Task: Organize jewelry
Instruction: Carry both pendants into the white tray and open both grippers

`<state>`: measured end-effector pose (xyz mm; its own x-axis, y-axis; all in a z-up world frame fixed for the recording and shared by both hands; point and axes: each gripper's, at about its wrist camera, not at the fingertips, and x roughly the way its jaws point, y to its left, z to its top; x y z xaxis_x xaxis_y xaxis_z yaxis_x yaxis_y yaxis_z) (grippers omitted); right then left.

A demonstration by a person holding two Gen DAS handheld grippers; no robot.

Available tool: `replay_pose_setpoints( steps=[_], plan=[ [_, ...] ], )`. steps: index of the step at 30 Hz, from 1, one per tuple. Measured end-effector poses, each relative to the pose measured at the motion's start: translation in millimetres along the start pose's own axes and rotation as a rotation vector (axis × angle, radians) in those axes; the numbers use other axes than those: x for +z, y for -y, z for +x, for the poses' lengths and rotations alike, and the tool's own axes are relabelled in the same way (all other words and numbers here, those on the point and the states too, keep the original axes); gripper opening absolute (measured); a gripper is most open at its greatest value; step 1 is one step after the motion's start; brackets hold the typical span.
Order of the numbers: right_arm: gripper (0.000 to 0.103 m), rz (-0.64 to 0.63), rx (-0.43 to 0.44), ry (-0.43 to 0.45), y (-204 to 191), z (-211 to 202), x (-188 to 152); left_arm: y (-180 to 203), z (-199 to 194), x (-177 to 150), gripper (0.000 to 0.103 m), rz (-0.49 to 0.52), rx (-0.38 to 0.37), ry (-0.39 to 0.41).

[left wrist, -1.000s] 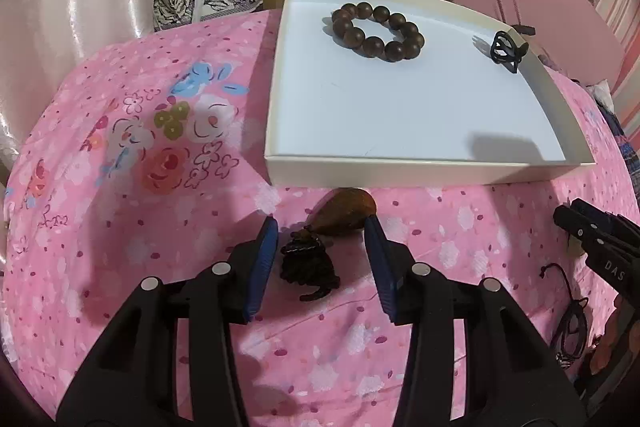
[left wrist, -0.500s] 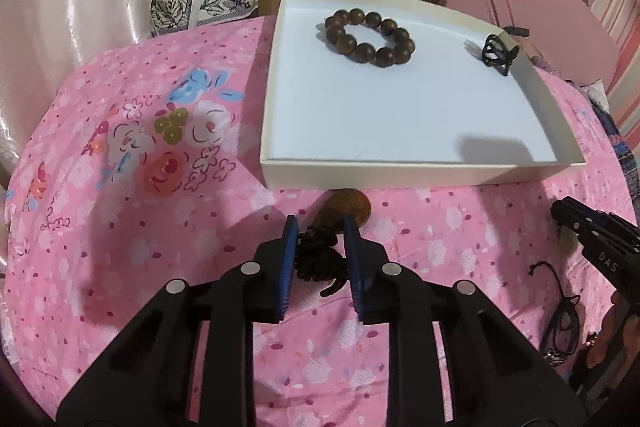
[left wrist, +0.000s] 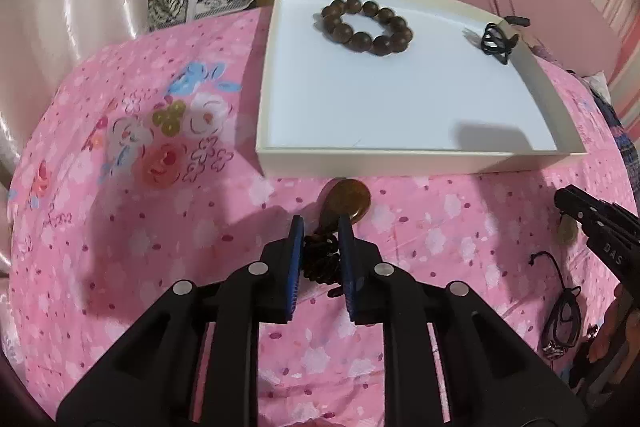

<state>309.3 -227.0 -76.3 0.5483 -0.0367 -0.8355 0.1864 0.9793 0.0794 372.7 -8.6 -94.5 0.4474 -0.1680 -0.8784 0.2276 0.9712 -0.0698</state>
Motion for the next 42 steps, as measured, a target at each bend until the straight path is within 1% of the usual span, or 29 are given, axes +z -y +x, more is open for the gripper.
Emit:
replay_pose_setpoints(
  steps=[1,2,4,7,9,11,15,19,21,22,23,25,28,31,33,35,37,39,42],
  plan=[
    [0.021,0.0,0.0,0.0,0.0,-0.3,0.2,0.4,1.1,-0.3,0.019,0.002,0.002,-0.009],
    [0.021,0.001,0.0,0.0,0.0,0.1,-0.1,1.0,1.9,-0.9,0.023,0.004,0.007,-0.022],
    [0.021,-0.002,-0.003,-0.001,-0.3,-0.1,0.1,1.9,3.0,-1.5,0.027,0.002,0.032,-0.04],
    [0.021,-0.001,-0.003,-0.002,0.3,1.3,-0.6,3.3,7.8,-2.9,0.027,0.011,0.044,-0.063],
    [0.021,-0.002,-0.007,-0.004,0.1,2.1,-0.8,4.4,7.5,-3.4,0.027,0.015,0.051,-0.062],
    [0.021,-0.004,-0.009,-0.003,-0.1,2.1,-0.9,4.0,7.1,-3.2,0.022,0.013,0.052,-0.061],
    [0.021,-0.005,-0.011,0.003,-0.8,1.4,-0.6,3.0,4.5,-3.4,0.021,0.011,0.055,-0.052],
    [0.021,-0.008,-0.001,0.016,-2.2,-6.0,0.2,5.3,-10.0,-3.8,0.021,0.021,0.071,-0.01],
    [0.021,-0.011,0.006,0.033,-2.0,-14.2,3.1,11.4,-27.7,-3.0,0.02,0.043,0.076,0.039],
    [0.021,-0.008,0.01,0.04,-1.9,-17.9,4.3,13.1,-35.3,-2.9,0.018,0.051,0.078,0.059],
    [0.02,0.0,0.023,0.047,-0.7,-23.7,6.7,16.8,-46.9,-2.2,0.018,0.059,0.077,0.086],
    [0.02,0.013,0.045,0.06,1.5,-33.8,12.1,22.9,-72.1,-0.3,0.018,0.059,0.06,0.143],
    [0.02,0.018,0.062,0.097,3.6,-53.1,30.8,33.8,-102.0,7.3,0.018,0.069,0.037,0.209],
    [0.02,0.011,0.062,0.112,3.3,-62.2,50.8,48.2,-118.4,26.0,0.018,0.104,0.038,0.239],
    [0.02,0.006,0.058,0.118,3.0,-62.5,67.5,54.4,-118.7,39.6,0.018,0.117,0.057,0.243],
    [0.02,0.01,0.066,0.114,3.3,-57.9,79.2,56.3,-111.1,54.3,0.018,0.108,0.062,0.241],
    [0.02,0.013,0.067,0.11,3.0,-51.2,88.4,53.6,-98.1,66.1,0.018,0.097,0.05,0.214],
    [0.02,0.013,0.057,0.105,2.4,-40.3,97.3,48.7,-76.9,77.1,0.018,0.081,0.06,0.192],
    [0.02,0.015,0.034,0.09,3.6,-19.1,107.3,40.7,-50.9,85.4,0.018,0.062,0.058,0.166]
  ],
)
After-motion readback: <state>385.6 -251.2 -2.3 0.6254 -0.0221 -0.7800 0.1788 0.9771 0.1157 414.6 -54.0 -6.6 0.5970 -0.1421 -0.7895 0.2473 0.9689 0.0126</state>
